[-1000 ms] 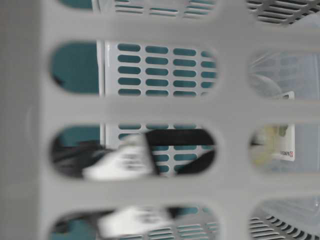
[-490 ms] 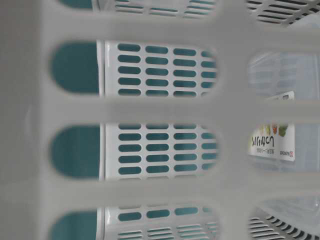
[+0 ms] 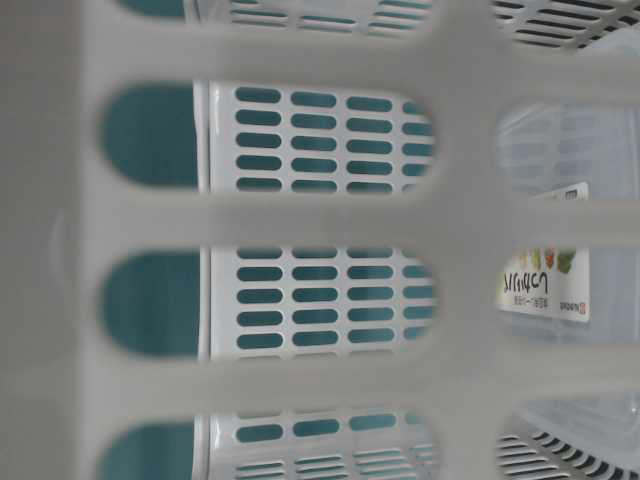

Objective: Pick up the tape dispenser from the shopping basket with the left arm.

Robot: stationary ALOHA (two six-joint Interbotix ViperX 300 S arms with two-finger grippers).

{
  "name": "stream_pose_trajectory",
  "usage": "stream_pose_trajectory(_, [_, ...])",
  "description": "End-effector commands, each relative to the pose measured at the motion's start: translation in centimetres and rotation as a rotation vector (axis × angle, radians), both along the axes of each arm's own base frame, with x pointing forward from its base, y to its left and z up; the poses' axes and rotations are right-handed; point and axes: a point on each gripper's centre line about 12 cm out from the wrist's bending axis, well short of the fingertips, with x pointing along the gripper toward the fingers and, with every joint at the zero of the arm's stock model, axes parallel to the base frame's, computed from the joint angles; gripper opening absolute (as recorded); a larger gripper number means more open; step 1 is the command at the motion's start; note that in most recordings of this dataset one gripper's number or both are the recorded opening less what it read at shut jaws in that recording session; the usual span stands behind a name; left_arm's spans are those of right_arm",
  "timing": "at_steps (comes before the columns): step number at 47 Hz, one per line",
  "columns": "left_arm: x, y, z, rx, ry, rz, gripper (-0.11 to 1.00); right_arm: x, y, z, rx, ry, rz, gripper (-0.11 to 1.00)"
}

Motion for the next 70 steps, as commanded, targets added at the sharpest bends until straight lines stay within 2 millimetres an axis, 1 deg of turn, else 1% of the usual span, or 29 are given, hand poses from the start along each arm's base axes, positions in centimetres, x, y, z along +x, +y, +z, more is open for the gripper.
stream_pose_trajectory(1, [-0.25, 0.13, 0.87, -0.001, -0.038, 0.0, 0.29, 0.1, 0.02, 0.29, 0.005, -0.008, 0.001, 0.71])
stream_pose_trajectory(31, [-0.2, -0.07, 0.61, 0.0, -0.039, -0.006, 0.29, 0.02, 0.02, 0.48, 0.024, -0.022, 0.001, 0.7])
stream_pose_trajectory(49, [0.08, -0.11, 0.72, 0.032, -0.061, -0.061, 0.29, 0.01, 0.02, 0.21, 0.032, -0.014, 0.001, 0.71])
stream_pose_trajectory(70, [0.11, -0.12, 0.48, 0.032, -0.058, -0.061, 0.29, -0.11, 0.0, 0.09, 0.029, -0.012, -0.001, 0.71])
